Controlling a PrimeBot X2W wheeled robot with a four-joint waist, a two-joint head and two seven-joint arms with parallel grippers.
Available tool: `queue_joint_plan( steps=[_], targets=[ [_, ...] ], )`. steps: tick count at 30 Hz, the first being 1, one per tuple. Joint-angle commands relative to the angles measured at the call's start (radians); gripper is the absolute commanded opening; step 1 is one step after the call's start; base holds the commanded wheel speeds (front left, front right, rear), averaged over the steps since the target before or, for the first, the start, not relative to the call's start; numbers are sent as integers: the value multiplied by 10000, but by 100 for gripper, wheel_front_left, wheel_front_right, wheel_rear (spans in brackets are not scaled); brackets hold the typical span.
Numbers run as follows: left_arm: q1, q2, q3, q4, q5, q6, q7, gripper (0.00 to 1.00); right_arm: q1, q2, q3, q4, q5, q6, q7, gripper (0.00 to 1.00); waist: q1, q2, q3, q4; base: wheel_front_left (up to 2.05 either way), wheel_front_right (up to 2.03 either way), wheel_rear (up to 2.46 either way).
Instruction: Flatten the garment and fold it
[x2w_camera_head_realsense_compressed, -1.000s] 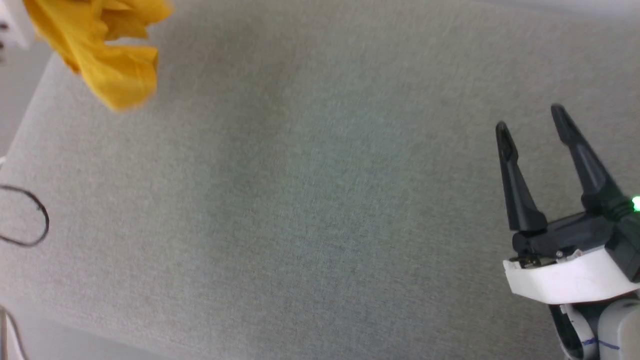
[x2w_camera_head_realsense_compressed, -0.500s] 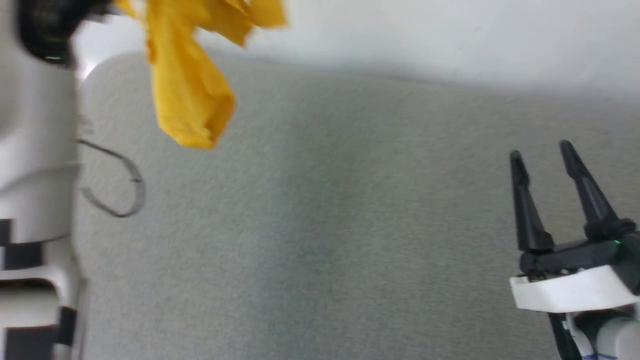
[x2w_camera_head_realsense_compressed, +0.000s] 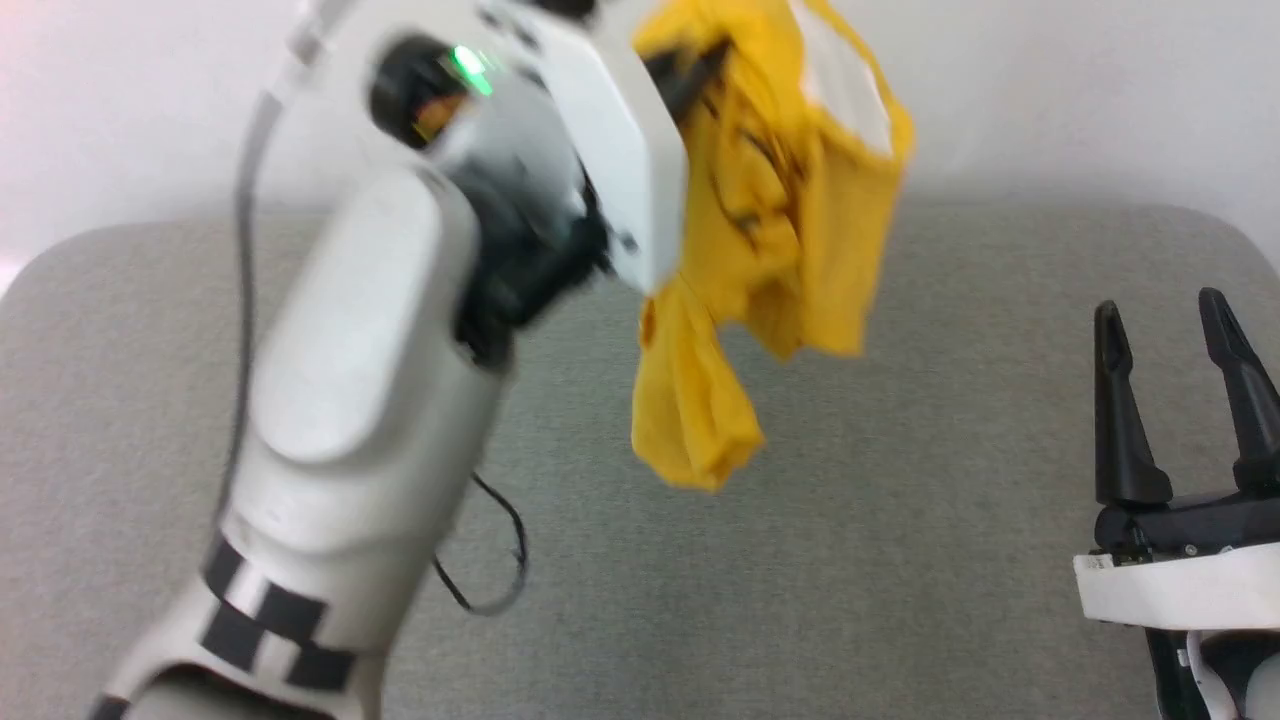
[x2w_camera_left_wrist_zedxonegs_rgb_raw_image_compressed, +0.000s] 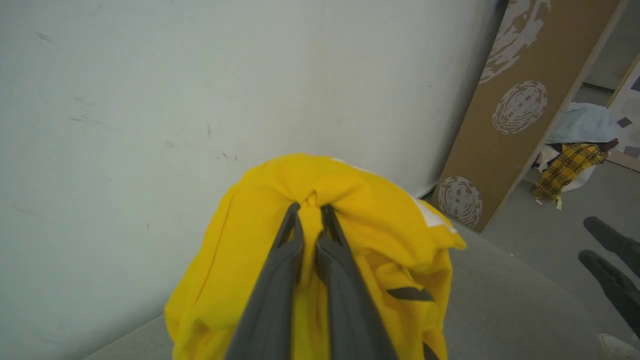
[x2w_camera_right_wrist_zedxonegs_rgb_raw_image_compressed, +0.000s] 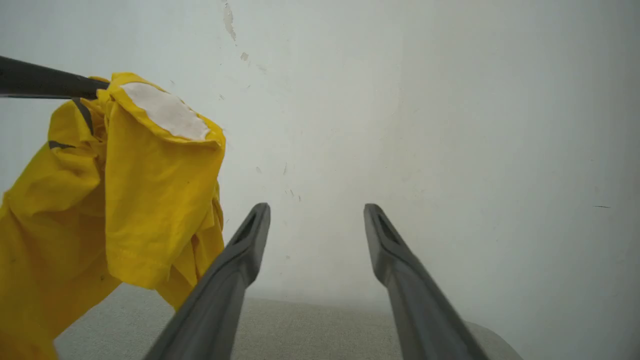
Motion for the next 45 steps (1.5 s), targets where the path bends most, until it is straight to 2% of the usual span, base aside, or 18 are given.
queue_joint_plan(
  steps=[1, 4, 6, 12, 18, 19, 20, 25, 30, 33, 35, 36, 40, 42, 45],
  targets=[
    [550, -116, -256, -29, 112, 83, -299, 0, 8, 30, 32, -58, 76, -11, 5, 100, 1, -2, 100, -519, 0, 0, 0],
    [1502, -295, -711, 261, 393, 218, -1074, 0, -83, 31, 149, -56, 132, -11, -29, 100, 1, -2, 349, -770, 0, 0, 0],
    [2006, -267, -1279, 663, 963, 186, -1626, 0, -172, 31, 193, -49, 164, -11, -56, 100, 1, -2, 561, -918, 0, 0, 0],
    [2948, -257, -2530, 3008, 2341, 426, -3090, 0, -508, 31, 345, 34, 252, -11, -137, 100, 1, -2, 1213, -1232, 0, 0, 0],
    [3162, -633, -2727, 4967, 1938, 647, -3936, 0, -779, 31, 418, 143, 240, -11, -163, 100, 1, -2, 1694, -1252, 0, 0, 0],
    [3084, -663, -2762, 5069, 1843, 653, -4165, 16, -800, 31, 374, 171, 226, -11, -171, 100, 1, -2, 1725, -1183, 0, 0, 0],
    [2985, -683, -2771, 5122, 1721, 667, -4415, 100, -814, 31, 349, 199, 211, -11, -169, 100, 1, -2, 1729, -1107, 0, 0, 0],
    [2502, -704, -2863, 4561, 782, 815, -5614, 100, -784, 31, 386, 334, 184, -11, -132, 100, 1, -2, 1419, -699, 0, 0, 0],
    [2388, -616, -2484, 3793, 486, 1088, -6597, 100, -588, 31, 294, 386, 196, -11, -74, 100, 1, -2, 1016, -353, 0, 0, 0],
    [2791, 1, -2107, 2854, 384, 1173, -7087, 100, -369, 31, 222, 403, 226, -11, -7, 100, 1, -2, 762, -149, 0, 0, 0],
    [3245, 768, -1996, 2077, 643, 1385, -7287, 100, -211, 31, 195, 449, 284, -11, 39, 100, 1, -2, 650, -75, 0, 0, 0],
    [3571, 1120, -1876, 1671, 684, 1555, -7337, 100, -140, 31, 181, 479, 308, -11, 51, 100, 1, -2, 619, -55, 0, 0, 0],
    [5405, 2237, -890, -285, 572, 2833, -7797, 100, 174, 31, 28, 671, 448, -11, 56, 100, 1, -2, 585, 15, 0, 0, 0],
    [6529, 2406, -316, -1458, 240, 3332, -8145, 100, 380, 32, -153, 772, 525, -11, 21, 100, 1, -2, 613, 72, 0, 0, 0],
    [8173, 2587, 349, -3018, 75, 3599, -8527, 100, 734, 32, -330, 914, 568, -11, 16, 100, 1, -2, 691, 145, 0, 0, 0]
  ],
)
